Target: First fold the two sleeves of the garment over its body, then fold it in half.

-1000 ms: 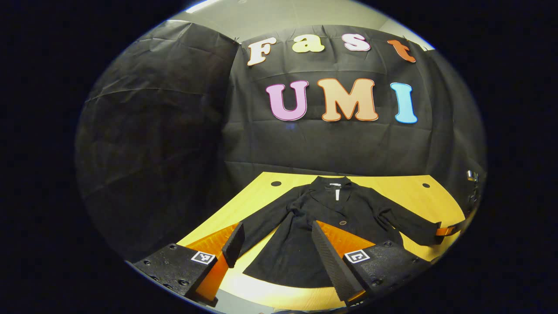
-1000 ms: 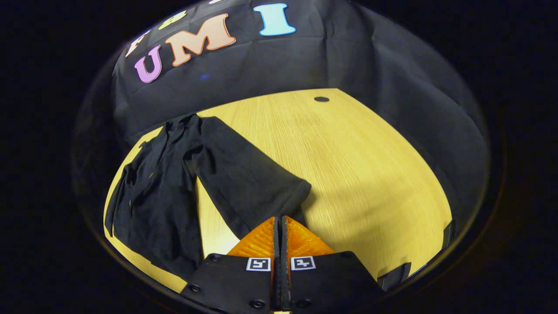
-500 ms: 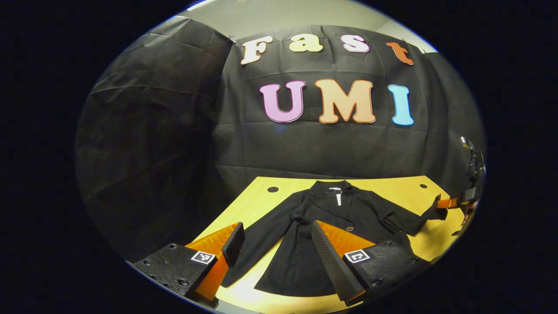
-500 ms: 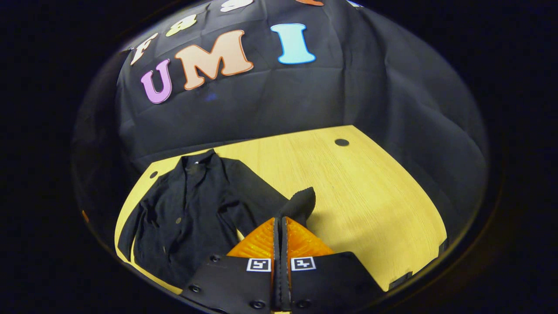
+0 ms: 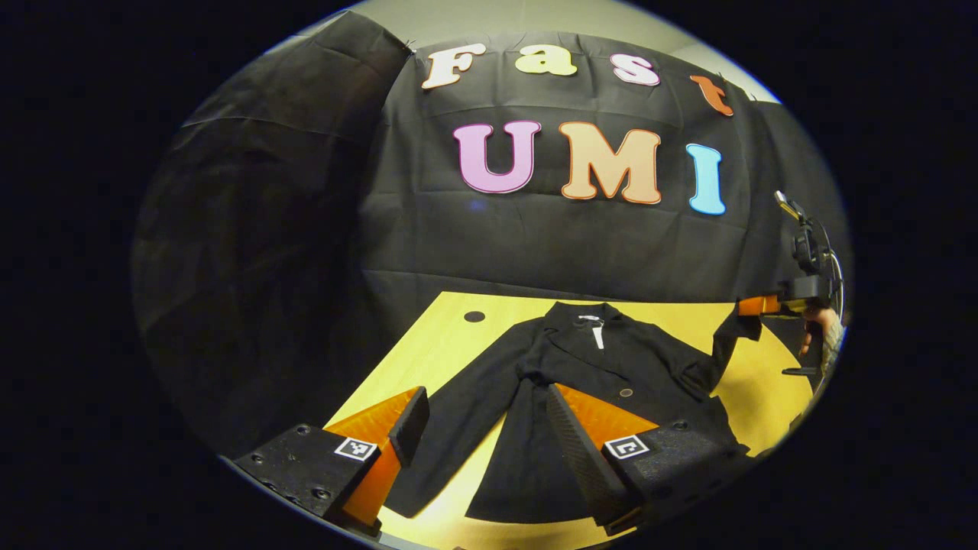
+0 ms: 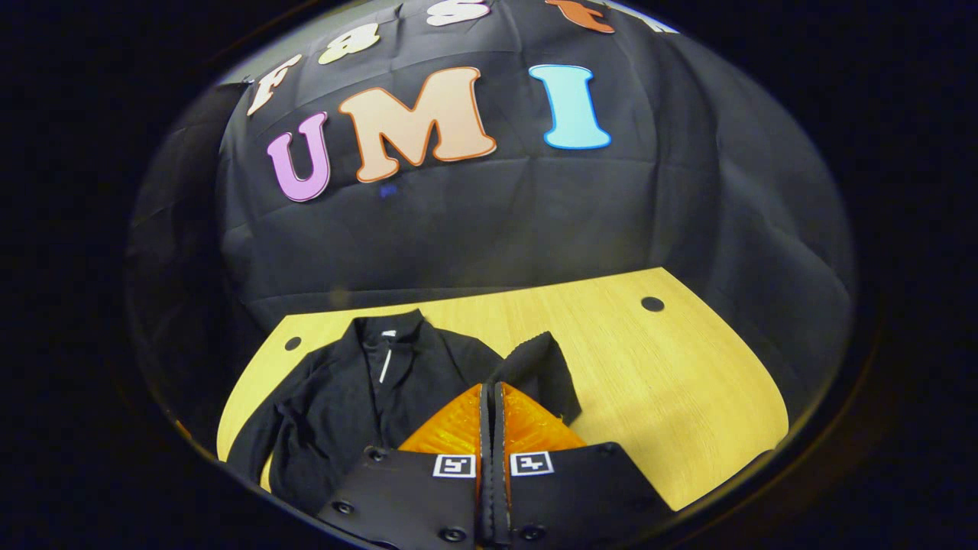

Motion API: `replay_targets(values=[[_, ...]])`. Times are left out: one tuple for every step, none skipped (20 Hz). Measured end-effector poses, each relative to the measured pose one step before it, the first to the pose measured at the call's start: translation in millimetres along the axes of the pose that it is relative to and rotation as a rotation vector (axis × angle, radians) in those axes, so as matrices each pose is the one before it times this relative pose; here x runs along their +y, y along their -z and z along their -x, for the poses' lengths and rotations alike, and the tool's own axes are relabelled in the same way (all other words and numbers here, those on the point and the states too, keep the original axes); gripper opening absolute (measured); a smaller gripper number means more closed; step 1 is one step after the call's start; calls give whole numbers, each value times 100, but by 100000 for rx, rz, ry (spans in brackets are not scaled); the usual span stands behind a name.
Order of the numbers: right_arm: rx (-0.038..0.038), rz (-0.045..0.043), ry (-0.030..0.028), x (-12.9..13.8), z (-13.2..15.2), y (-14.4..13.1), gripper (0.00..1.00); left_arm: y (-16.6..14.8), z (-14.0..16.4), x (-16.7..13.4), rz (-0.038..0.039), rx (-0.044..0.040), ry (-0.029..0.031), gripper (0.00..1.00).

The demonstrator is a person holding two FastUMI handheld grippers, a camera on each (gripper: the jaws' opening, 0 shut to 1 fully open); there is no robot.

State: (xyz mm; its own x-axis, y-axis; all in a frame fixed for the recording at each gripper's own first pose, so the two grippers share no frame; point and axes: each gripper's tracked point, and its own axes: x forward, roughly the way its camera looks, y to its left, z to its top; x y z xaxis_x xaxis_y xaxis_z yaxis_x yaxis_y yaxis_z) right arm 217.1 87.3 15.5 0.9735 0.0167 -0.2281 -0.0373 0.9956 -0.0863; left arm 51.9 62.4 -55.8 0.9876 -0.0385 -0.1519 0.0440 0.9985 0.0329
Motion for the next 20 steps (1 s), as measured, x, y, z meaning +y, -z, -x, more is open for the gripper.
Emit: replay_targets(values=[[-1017,1048,175,929,-474,-711,2,-76,-330,380,-314,23,37,92],[-1133,1081,-257,1016,-583,-703,2,-56,-239,507,-463,196,-45,92],[-927,701,-1122,1245,-534,-694,2,97,-300,534,-175,416,-167,92],[-1037,608,-1216,1319,-642,-684,2,72,-81,489,490,292,-37,92],[-1075,519,-1162,1335,-495,-731,2,50,-13,314,874,405,91,92],[-720,425,-1370,1385,-548,-587,2,124,-63,342,1232,428,-14,92],[-759,532,-1279,1255,-634,-451,2,397,-95,411,1445,725,-86,92],[-639,544,-1198,1179,-766,-408,2,252,41,460,1289,644,-105,92],[-413,506,-1227,1148,-580,-287,2,411,59,429,1202,748,-260,92],[-215,619,-895,1179,-632,-258,2,355,16,350,1282,1411,-227,94],[-795,1434,-886,1109,-623,-258,2,629,116,192,1382,2527,107,92],[-547,2035,-973,1405,-842,-286,2,353,204,217,1510,1820,93,94],[310,2230,-1422,1455,-759,38,2,-41,42,256,1695,584,-352,94],[657,1603,-2069,1642,-596,130,2,-145,118,405,1623,64,-559,95],[790,1143,-2505,1732,-708,105,2,67,-2,287,1317,-53,-548,95],[976,1313,-2357,1830,-904,301,2,-5,122,394,667,223,-875,95],[868,1705,-2015,1603,-812,432,2,256,-48,393,117,466,-1311,95],[1278,1916,-2393,1610,-714,636,2,140,-72,423,5,539,-1228,94],[1711,1858,-2183,1438,-898,623,2,-59,100,220,479,111,-800,95],[1887,1259,-2739,1764,-767,721,2,25,251,106,829,132,-439,95]])
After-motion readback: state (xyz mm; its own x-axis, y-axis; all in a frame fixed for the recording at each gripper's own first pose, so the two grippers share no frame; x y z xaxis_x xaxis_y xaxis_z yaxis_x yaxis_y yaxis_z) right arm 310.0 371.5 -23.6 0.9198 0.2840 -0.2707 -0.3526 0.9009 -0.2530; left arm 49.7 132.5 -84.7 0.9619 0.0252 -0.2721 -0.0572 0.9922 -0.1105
